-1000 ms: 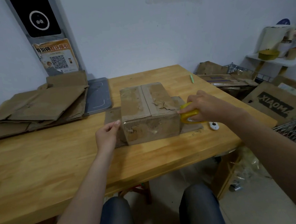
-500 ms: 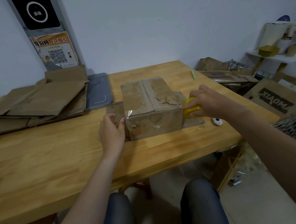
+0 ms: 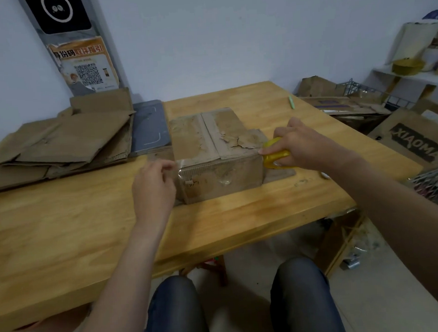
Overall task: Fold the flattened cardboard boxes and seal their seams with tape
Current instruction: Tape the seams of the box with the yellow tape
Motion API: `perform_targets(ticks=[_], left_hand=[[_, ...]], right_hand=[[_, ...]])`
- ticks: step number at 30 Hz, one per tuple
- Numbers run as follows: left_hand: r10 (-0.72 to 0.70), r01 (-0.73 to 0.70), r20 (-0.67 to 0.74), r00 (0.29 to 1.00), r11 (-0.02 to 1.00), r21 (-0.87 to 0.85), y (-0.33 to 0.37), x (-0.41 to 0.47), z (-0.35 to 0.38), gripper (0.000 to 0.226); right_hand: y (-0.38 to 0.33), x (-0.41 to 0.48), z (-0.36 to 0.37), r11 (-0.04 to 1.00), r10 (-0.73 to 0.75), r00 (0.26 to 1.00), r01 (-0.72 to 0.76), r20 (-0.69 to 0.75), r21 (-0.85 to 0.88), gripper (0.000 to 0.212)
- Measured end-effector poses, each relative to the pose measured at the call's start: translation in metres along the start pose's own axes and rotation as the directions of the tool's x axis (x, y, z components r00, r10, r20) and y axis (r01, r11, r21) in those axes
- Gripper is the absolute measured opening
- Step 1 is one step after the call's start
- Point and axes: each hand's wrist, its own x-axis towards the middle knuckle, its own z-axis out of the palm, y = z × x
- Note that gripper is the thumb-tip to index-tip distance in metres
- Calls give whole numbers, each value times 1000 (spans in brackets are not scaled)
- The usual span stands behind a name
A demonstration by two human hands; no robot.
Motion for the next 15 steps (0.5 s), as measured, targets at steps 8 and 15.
perform_targets(ticks=[8, 15], left_hand=[[386, -362, 262, 884, 922, -134, 62, -25, -12, 47], [320, -512, 589, 742, 838, 190, 73, -27, 19, 79]], right_hand=[[-13, 10, 2, 1000, -9, 1000, 9, -3, -3, 45], [-18, 18, 2, 998, 56, 998, -56, 12, -5, 46]])
